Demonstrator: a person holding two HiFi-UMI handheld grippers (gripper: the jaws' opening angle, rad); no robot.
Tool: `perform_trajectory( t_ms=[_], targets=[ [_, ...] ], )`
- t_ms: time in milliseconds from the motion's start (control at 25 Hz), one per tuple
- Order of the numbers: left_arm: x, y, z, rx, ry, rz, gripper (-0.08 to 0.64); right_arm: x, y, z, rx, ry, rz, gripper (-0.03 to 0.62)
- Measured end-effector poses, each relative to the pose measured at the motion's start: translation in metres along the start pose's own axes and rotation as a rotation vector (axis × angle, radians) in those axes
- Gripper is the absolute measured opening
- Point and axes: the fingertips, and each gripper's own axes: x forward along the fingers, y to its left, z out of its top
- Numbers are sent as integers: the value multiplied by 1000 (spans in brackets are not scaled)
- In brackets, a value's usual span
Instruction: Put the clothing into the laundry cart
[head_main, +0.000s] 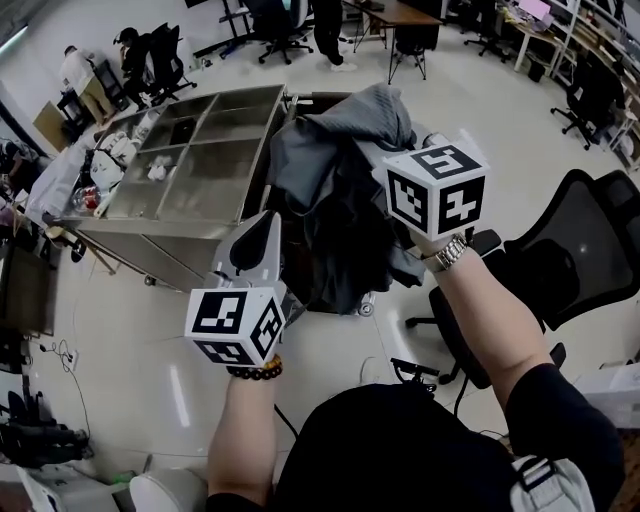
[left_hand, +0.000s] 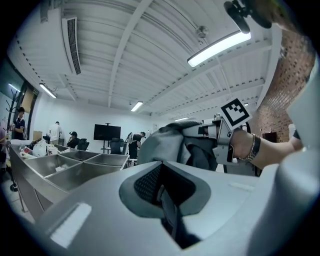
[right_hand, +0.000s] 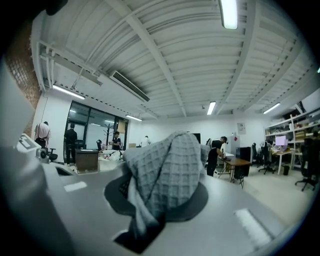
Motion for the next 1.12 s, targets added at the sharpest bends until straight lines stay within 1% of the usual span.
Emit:
perform_trajectory(
  t_ms=[240, 320, 360, 440, 480, 560, 720, 1000, 1120],
  targets=[
    [30, -3, -20, 1, 32, -4, 2, 17, -40, -72, 42, 115, -10, 98],
    [40, -6, -26, -1, 41, -11, 2, 19, -52, -92, 44, 156, -13, 121],
    [44, -8, -28, -4, 46, -15, 2, 20, -57, -102, 45, 182, -14, 156],
    [51, -11, -30, -7, 51, -22, 2, 22, -67, -121, 58, 234, -5, 286],
    [55, -12, -31, -7, 51, -24, 2, 22, -70, -127, 67, 251, 0, 323],
    [60, -14, -33, -4, 52, -30, 2, 19, -77, -134, 77, 261, 5, 331],
    [66, -17, -36, 0, 54, -37, 2, 11, -85, -137, 90, 246, 0, 331],
    [82, -30, -27, 7, 57, -42, 2, -10, -103, -123, 93, 208, -6, 330],
    [85, -33, -31, 12, 56, -44, 2, -11, -100, -123, 91, 194, 8, 322]
  ],
)
